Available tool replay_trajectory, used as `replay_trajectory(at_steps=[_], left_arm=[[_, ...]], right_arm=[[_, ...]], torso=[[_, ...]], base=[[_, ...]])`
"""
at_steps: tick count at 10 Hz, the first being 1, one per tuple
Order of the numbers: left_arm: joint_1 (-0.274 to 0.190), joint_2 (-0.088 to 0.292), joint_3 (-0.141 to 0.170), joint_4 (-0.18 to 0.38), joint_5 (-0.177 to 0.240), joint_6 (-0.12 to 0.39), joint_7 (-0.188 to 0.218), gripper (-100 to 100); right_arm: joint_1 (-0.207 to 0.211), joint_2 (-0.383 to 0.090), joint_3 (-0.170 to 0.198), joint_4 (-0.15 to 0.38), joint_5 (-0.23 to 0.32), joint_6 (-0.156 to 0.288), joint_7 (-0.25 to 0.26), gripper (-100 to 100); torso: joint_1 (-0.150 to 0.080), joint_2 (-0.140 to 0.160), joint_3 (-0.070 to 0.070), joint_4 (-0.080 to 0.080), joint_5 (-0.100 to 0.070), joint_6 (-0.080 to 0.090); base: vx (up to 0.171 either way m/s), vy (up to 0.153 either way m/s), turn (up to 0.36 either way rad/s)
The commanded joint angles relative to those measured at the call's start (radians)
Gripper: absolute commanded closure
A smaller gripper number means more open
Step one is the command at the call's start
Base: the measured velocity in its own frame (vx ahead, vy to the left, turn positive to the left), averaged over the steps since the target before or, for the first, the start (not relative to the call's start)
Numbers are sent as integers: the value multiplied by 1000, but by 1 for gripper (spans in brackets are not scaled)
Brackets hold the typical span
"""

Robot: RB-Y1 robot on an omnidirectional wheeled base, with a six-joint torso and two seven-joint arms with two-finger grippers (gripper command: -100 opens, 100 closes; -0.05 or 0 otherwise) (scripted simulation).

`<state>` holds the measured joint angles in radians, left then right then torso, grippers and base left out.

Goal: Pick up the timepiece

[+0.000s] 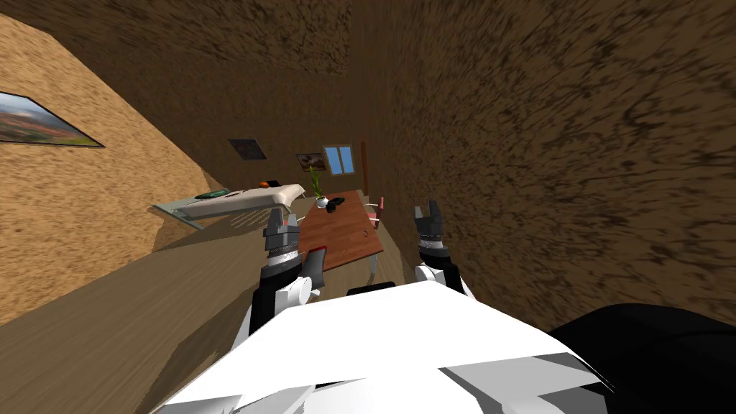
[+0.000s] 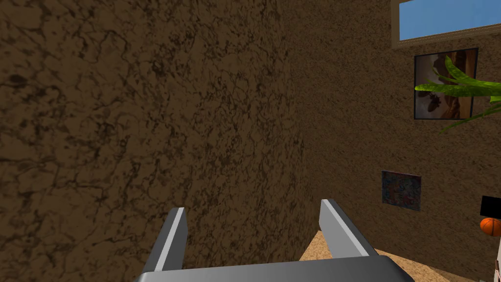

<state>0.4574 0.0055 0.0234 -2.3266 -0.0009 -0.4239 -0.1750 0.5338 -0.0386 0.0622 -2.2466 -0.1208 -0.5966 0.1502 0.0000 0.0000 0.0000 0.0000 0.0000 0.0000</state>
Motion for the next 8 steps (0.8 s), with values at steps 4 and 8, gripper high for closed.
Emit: replay_trajectory(at_steps=[4,8], left_arm=[[0,0,0,0,0,0,0,0],[0,0,0,0,0,0,0,0]], right_arm=[[-3,-85,-5,58,-19,29,-28,-100],[-8,-175,-10,142,-41,76,-64,-100]], torso=[[0,1,1,0,0,0],[1,2,1,0,0,0]], base=[[-17,4,123],[-26,13,185]])
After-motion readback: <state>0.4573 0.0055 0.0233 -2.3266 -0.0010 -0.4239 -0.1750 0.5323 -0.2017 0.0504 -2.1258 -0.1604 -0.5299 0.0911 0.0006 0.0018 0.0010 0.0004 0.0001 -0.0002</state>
